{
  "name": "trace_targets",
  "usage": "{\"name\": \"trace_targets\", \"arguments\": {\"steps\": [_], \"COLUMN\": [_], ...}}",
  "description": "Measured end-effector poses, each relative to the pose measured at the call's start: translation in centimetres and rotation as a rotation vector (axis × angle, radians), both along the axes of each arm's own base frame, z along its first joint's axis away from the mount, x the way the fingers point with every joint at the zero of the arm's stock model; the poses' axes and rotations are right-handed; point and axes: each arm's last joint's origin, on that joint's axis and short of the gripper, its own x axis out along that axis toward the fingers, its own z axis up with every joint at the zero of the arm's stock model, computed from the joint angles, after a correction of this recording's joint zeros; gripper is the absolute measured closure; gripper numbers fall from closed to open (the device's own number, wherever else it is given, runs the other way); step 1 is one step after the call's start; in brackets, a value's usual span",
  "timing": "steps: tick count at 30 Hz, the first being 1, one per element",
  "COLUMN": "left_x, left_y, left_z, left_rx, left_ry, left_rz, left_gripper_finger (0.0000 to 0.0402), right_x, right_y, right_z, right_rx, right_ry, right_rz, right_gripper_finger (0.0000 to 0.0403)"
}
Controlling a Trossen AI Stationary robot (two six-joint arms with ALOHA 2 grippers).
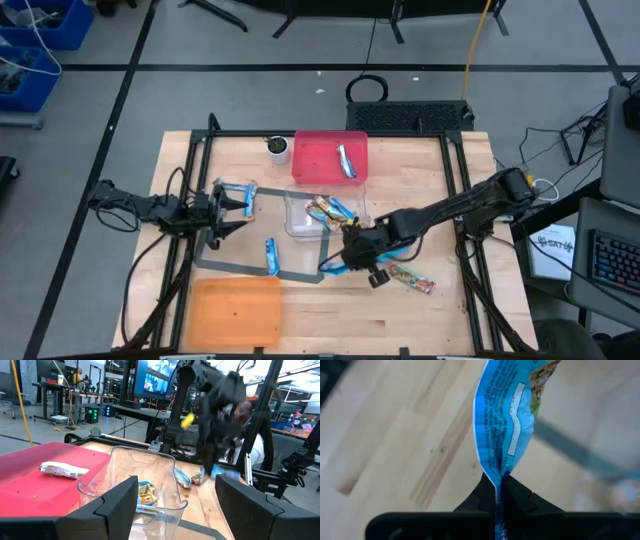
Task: Pick and place Granola Bars by type
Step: Put the bottom blue granola bar into the red bin
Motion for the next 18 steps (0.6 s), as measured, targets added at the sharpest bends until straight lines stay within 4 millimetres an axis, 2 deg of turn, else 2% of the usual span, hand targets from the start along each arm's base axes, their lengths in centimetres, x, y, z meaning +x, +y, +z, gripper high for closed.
{"name": "trace_targets", "arguments": {"steps": [5, 18], "left_x": [0.0, 0.0], "left_y": [0.0, 0.0], "left_z": [0.0, 0.0], "left_rx": [0.0, 0.0], "left_ry": [0.0, 0.0], "left_rz": [0.0, 0.0], "left_gripper_finger": [0.0133, 0.0133], "right_x": [-0.3, 0.0], "right_y": [-1.2, -6.3], "right_z": [4.4, 14.3], "right_rx": [-0.005, -0.238], "right_ry": [-0.104, -0.34], "right_rz": [-0.042, -0.271], "right_gripper_finger": [0.0401, 0.0401]}}
